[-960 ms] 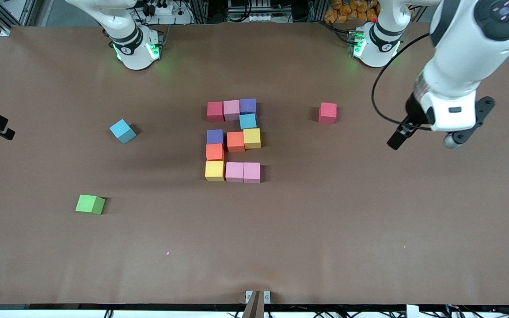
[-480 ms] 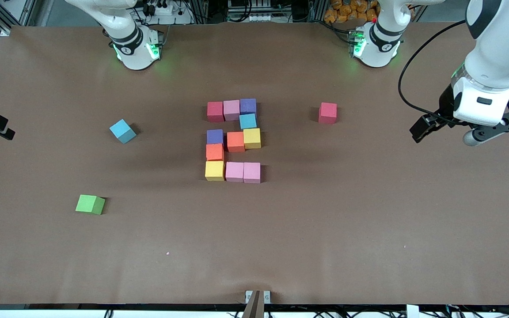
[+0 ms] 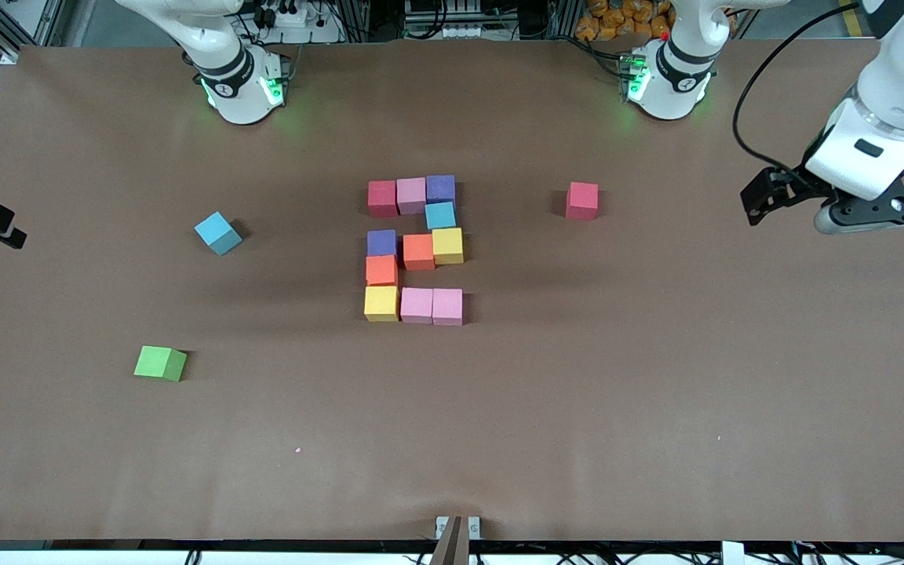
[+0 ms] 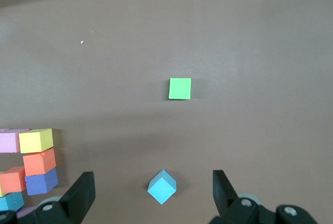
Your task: Form number 2 with 11 blocks
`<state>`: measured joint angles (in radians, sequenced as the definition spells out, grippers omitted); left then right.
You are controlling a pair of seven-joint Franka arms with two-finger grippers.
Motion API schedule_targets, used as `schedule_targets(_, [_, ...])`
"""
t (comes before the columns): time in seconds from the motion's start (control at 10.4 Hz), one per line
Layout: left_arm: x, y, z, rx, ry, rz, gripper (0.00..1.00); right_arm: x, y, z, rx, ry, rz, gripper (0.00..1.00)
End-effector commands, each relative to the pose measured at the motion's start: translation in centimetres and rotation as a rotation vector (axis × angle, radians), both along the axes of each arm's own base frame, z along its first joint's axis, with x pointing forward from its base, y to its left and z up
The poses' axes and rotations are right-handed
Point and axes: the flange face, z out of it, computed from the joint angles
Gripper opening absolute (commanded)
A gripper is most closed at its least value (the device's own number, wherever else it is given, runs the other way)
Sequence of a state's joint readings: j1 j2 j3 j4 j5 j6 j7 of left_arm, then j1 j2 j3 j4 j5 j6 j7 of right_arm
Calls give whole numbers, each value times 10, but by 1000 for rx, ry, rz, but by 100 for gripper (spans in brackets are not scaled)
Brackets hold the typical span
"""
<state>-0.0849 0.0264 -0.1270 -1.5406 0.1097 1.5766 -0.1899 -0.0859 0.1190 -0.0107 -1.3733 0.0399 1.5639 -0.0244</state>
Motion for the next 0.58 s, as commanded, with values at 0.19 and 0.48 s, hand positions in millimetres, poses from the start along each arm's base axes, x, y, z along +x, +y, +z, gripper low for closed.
schedule_targets(0.19, [7,18,18,-48,16,-74,100,-2,-2,2,16,-6,-8,100])
schedule_targets(0.48, [9,21,27,-64,-5,-53,100,-2,-2,2,17,-7,-9,100])
